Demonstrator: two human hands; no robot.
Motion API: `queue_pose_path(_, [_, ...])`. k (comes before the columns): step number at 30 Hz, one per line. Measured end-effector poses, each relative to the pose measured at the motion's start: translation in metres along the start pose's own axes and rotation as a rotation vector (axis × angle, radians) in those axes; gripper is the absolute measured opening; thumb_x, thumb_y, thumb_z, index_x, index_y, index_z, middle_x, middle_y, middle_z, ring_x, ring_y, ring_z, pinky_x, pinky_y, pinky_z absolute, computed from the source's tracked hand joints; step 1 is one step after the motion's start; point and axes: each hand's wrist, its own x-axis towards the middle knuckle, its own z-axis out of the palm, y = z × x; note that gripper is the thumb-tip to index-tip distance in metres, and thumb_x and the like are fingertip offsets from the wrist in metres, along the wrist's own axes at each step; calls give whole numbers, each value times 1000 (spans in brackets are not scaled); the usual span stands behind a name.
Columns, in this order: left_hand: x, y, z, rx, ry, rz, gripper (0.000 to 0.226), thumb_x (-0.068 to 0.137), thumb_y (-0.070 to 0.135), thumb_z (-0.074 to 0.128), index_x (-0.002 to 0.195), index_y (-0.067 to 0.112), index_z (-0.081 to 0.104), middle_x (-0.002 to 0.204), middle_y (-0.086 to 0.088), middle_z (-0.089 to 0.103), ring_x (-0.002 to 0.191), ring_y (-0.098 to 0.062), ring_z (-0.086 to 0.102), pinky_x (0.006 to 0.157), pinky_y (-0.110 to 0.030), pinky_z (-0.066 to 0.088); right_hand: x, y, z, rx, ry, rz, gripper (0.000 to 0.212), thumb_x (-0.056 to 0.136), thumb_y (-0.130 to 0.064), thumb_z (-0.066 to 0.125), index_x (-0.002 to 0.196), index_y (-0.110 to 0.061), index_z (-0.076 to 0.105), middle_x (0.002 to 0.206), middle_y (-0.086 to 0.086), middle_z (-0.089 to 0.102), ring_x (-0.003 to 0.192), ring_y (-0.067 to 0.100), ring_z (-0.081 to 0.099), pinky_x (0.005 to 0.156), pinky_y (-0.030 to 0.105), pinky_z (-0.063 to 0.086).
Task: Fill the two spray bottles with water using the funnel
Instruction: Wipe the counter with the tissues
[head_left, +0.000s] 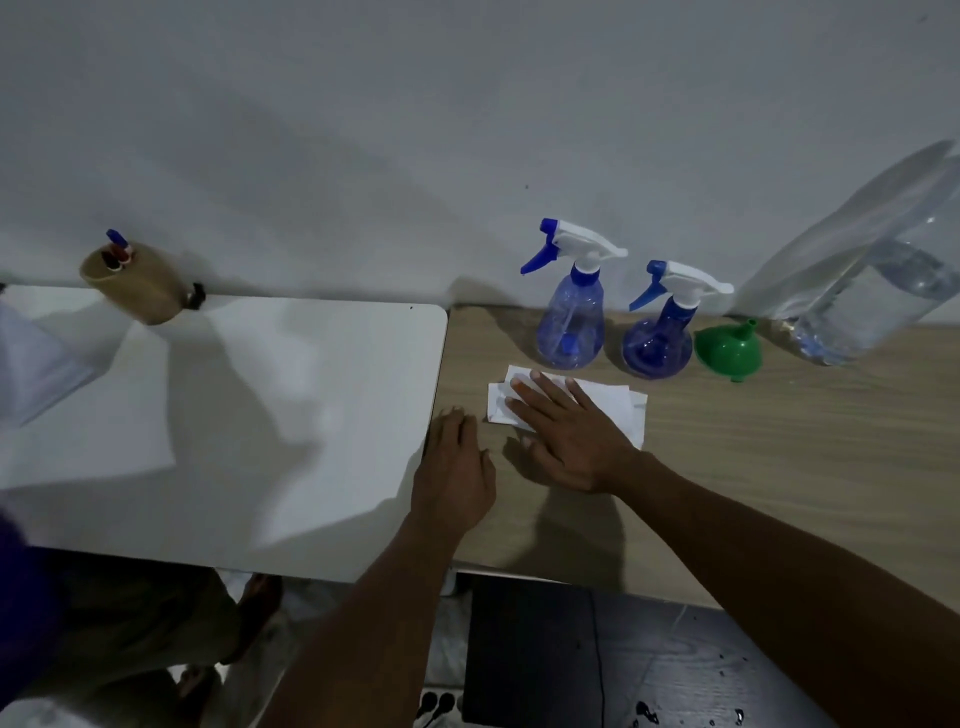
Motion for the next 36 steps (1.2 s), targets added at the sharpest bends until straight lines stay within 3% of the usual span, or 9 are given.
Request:
queue_pose_path(7, [1,0,0,32,36,34,51,97,29,49,141,4,47,150,-16,42,143,-32,33,112,-42,39,-5,17,9,54,-41,166,76,94,-64,1,159,-25,-3,166,-3,-10,153,14,-11,124,49,1])
queue_pose_path(11, [4,5,0,75,11,24,53,98,32,45,143,5,45,151,-16,39,144,-32,30,116,-41,32,-26,30,3,67,15,280,77,94,-63,0,159,-23,3,167,-1,-1,154,18,-3,124,45,6])
queue_pose_path(13, [5,9,-2,109,-14,14,54,98,32,43,145,4,41,153,-17,36,146,-32,26,119,-40,27,-29,32,0,36,63,238,71,97,-59,6,159,-25,9,167,0,6,154,19,3,124,46,10])
queue_pose_path(16, [6,13,-3,138,-44,-5,55,98,30,42,147,4,37,155,-17,32,147,-31,23,120,-40,23,-30,33,2,8,7,111,70,98,-60,3,159,-28,6,167,-4,-2,154,17,-6,124,48,2])
queue_pose_path(20, [-12,19,-1,154,-17,0,55,95,25,46,146,5,41,154,-19,34,145,-34,27,116,-43,32,-45,43,9,40,4,235,72,95,-61,1,159,-28,1,167,-4,-6,154,17,-8,124,50,2])
queue_pose_path(26, [-36,53,7,159,39,14,51,83,16,61,131,0,57,138,-20,53,130,-36,47,102,-44,44,-100,72,3,-14,78,457,75,99,-60,1,154,-22,35,160,5,34,146,30,35,109,50,39])
queue_pose_path(31, [-46,85,16,177,48,47,43,76,16,67,117,1,66,122,-15,63,115,-31,59,93,-39,50,-153,105,5,6,104,650,66,98,-59,9,158,-31,15,167,-5,10,154,21,12,115,49,24])
queue_pose_path(34, [-50,93,21,213,27,45,42,78,16,64,116,-1,65,120,-17,63,114,-33,58,91,-41,51,-164,112,-7,11,232,719,58,102,-51,18,153,-27,32,163,-1,27,149,27,24,109,51,32])
queue_pose_path(36, [-51,97,21,228,-6,55,41,81,17,62,117,-1,65,122,-17,62,116,-34,56,90,-43,52,-163,115,-12,-29,248,669,63,100,-52,15,152,-22,33,161,3,31,148,29,25,110,52,31])
